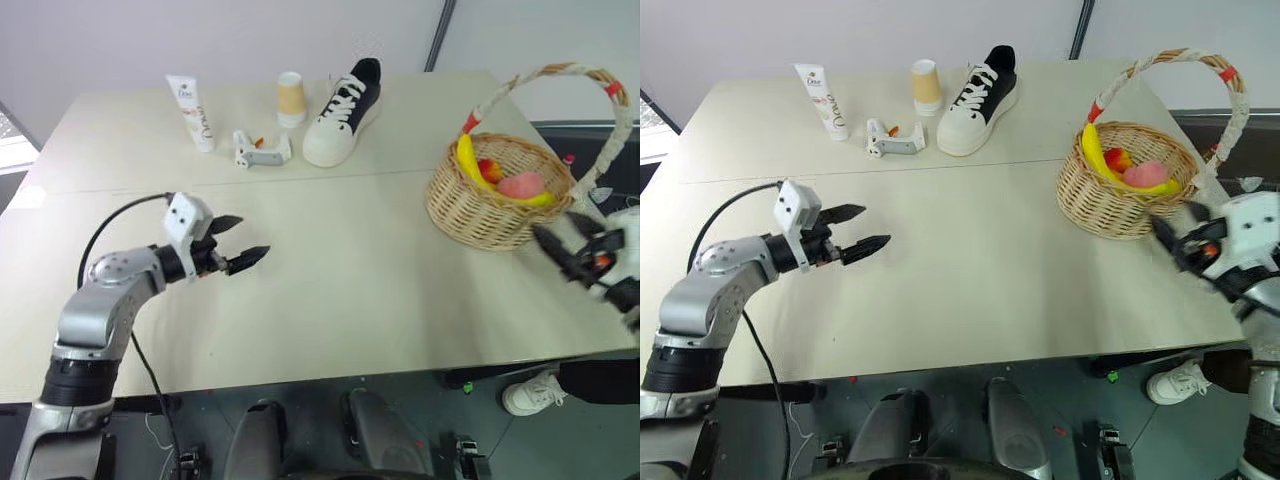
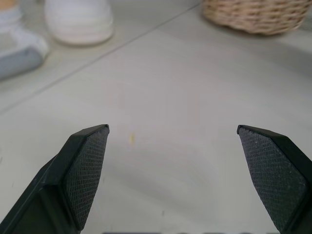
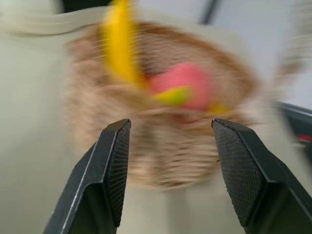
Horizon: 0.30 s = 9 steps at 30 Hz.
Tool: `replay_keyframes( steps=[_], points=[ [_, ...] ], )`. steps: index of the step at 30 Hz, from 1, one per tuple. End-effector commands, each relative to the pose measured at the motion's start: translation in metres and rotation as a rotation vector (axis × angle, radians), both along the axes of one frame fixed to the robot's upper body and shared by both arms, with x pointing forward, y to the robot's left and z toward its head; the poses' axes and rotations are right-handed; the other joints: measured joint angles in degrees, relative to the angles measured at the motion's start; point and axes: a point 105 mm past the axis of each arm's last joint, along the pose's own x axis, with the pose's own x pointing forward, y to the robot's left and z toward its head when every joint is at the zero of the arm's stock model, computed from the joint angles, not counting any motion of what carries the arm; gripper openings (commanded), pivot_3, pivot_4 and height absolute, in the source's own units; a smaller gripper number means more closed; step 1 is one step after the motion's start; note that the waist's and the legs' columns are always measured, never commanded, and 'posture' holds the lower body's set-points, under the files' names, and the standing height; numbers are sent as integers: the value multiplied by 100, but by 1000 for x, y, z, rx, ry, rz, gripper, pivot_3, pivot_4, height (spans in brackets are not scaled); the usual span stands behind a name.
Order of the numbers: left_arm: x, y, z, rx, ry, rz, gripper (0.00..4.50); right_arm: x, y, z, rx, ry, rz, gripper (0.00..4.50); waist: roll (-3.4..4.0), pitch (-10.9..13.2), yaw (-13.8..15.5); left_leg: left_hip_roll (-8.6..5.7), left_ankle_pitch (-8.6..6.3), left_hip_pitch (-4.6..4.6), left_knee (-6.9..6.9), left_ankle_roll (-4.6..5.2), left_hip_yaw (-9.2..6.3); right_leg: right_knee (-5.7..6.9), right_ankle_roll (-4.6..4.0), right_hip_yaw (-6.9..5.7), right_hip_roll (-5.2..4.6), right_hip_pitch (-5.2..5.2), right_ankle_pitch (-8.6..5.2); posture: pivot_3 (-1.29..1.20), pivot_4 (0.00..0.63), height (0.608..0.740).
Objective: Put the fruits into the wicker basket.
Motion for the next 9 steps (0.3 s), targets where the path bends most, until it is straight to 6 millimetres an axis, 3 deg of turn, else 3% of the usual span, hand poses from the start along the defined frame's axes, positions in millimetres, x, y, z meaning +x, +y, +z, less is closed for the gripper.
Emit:
replay_keyframes(
  steps=[1,4,9],
  points=[
    [1,16,6,-11,-55,82,4500,-1,52,5,11,-21,235,2734,0,0,10,1,0,0,1,0,-1,0,0,0,1,0,0,0,150,740],
    [-1,23,-1,-42,-56,141,4500,8,80,-6,24,8,340,2734,-3,-1,18,0,0,-5,3,0,-1,-2,0,0,-1,0,0,0,150,740],
    [-7,24,-4,-74,-59,163,4500,21,90,-13,49,16,395,2734,-4,-1,104,-6,0,-9,3,-1,0,-4,2,-1,-11,0,-1,0,150,740]
  ],
)
